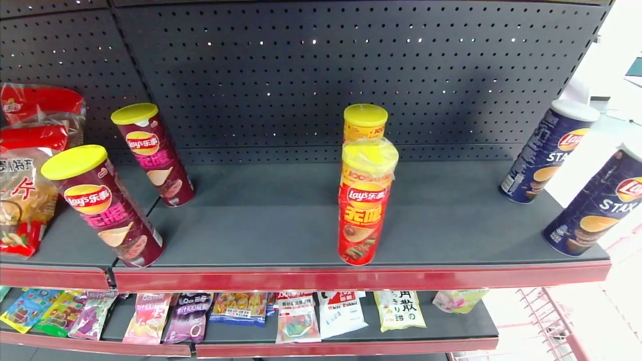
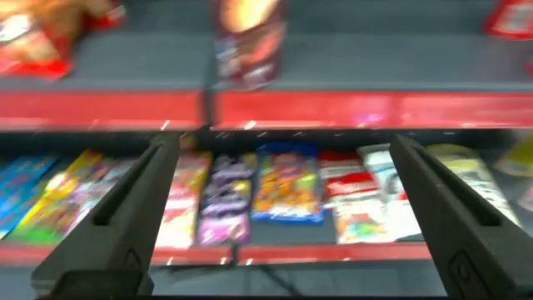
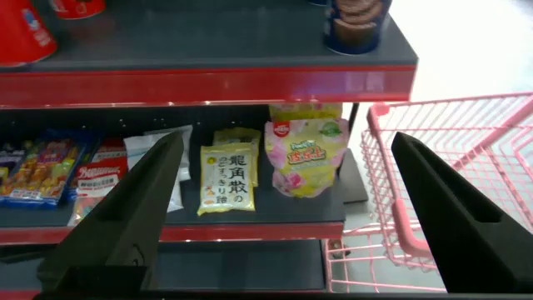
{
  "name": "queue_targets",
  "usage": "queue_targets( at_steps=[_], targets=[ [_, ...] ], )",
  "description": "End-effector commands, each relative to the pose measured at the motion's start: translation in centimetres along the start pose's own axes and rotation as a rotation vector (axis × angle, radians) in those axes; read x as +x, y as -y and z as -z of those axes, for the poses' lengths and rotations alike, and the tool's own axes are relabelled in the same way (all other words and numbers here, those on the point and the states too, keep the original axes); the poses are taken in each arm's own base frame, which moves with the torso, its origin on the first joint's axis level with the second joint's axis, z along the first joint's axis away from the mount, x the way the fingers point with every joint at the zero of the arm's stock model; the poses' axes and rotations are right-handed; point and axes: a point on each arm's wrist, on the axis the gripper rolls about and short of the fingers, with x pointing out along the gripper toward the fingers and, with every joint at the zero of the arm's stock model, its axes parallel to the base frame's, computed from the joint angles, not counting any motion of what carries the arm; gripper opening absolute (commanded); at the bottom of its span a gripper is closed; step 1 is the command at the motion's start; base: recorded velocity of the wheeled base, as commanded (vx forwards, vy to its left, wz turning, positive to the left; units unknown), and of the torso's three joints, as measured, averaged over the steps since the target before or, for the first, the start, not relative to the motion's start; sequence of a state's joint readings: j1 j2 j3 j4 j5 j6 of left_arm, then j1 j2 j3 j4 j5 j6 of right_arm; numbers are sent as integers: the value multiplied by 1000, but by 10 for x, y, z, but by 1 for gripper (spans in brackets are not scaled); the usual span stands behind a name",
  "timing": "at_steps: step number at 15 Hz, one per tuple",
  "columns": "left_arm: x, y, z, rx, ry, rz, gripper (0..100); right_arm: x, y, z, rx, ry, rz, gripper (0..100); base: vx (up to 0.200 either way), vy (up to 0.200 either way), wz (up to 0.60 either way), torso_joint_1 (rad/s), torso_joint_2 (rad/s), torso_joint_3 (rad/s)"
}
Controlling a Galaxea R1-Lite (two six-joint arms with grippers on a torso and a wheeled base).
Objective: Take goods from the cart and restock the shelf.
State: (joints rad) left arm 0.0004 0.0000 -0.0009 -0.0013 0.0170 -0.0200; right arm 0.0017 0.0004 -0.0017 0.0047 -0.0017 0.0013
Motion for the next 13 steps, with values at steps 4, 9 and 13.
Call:
queue_targets(
  at_steps=[4,9,13],
  targets=[
    [0,0,0,0,-1,-1,100,0,0,0,0,0,0,100,0,0,0,0,0,0],
    [0,0,0,0,-1,-1,100,0,0,0,0,0,0,100,0,0,0,0,0,0],
    [0,0,0,0,-1,-3,100,0,0,0,-1,0,0,100,0,0,0,0,0,0]
  ],
)
